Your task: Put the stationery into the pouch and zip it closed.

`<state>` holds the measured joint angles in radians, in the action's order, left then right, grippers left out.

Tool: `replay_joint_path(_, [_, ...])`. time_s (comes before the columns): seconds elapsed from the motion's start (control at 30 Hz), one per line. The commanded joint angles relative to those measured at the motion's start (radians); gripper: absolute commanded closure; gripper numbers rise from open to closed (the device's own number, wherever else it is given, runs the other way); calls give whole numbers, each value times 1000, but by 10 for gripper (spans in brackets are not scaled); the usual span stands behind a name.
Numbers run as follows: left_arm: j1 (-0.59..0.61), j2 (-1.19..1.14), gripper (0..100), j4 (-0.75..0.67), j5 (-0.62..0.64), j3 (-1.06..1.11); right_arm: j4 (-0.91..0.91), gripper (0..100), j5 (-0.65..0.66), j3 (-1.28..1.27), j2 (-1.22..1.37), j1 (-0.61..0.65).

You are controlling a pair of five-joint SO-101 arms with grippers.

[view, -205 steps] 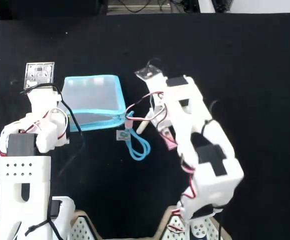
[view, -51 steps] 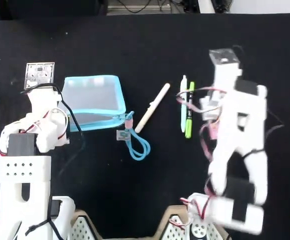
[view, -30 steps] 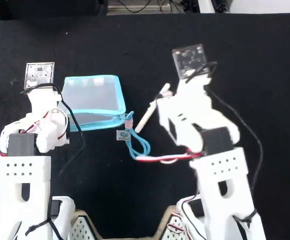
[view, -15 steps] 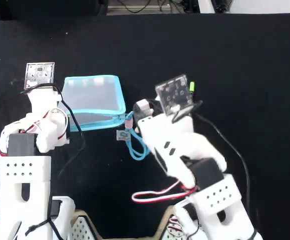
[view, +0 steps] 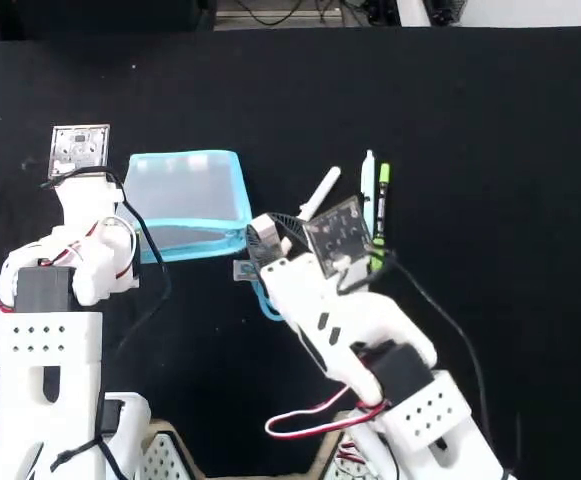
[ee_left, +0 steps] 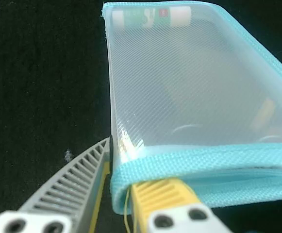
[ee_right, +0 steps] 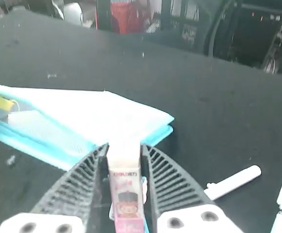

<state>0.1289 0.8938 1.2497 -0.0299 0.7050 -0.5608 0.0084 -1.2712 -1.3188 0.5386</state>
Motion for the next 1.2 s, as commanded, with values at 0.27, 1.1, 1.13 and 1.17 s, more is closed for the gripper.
replay_joint_path(0.27, [4, 9, 970, -12, 8, -5, 86, 987, -5, -128, -239, 11])
replay_joint_path(1.1, [4, 9, 970, -12, 8, -5, 522, 987, 5, -312, -461, 218])
replay_joint_path(1.13, [4, 9, 970, -12, 8, -5, 535, 987, 5, -314, -461, 221])
replay_joint_path(1.17, [2, 9, 970, -12, 8, -5, 540, 987, 5, -314, -460, 221])
